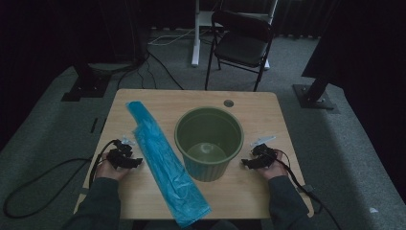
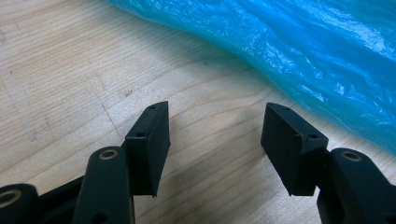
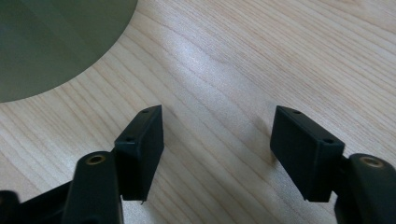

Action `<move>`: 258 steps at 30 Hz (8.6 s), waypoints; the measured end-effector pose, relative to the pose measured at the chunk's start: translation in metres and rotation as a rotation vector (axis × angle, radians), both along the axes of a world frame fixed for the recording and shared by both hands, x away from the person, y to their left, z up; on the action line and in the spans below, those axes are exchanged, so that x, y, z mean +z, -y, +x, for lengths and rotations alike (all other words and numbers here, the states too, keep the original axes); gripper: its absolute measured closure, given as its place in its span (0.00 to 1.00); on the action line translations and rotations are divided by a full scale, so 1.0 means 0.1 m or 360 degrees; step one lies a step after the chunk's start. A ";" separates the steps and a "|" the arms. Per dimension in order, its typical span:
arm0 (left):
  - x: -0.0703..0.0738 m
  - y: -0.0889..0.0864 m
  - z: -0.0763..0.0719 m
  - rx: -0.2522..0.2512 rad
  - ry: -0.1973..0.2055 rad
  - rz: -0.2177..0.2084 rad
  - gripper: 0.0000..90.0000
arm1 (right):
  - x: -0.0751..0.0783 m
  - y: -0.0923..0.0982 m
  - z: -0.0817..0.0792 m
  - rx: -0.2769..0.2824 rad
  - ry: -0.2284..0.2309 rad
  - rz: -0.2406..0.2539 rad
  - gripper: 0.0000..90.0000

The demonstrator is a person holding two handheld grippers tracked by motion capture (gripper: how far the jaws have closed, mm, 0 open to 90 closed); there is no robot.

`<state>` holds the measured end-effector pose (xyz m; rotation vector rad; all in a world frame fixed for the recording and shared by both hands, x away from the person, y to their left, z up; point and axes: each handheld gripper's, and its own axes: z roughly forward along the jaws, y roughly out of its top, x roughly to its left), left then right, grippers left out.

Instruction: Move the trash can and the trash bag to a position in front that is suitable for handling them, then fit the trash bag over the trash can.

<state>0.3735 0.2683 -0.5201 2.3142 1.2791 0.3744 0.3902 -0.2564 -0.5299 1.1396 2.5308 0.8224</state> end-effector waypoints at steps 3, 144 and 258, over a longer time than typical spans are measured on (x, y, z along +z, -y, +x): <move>0.00 0.00 0.00 0.0003 -0.0002 0.0000 0.47 | 0.00 0.00 0.00 0.0002 0.0001 -0.0002 0.40; 0.13 0.17 0.15 0.0086 0.0239 -0.0108 0.60 | 0.25 -0.35 -0.07 0.0179 0.0073 0.0205 0.53; -0.05 1.08 0.27 0.0025 0.0109 -0.0074 0.57 | 0.18 -0.38 -0.02 0.0173 0.0005 0.0131 0.52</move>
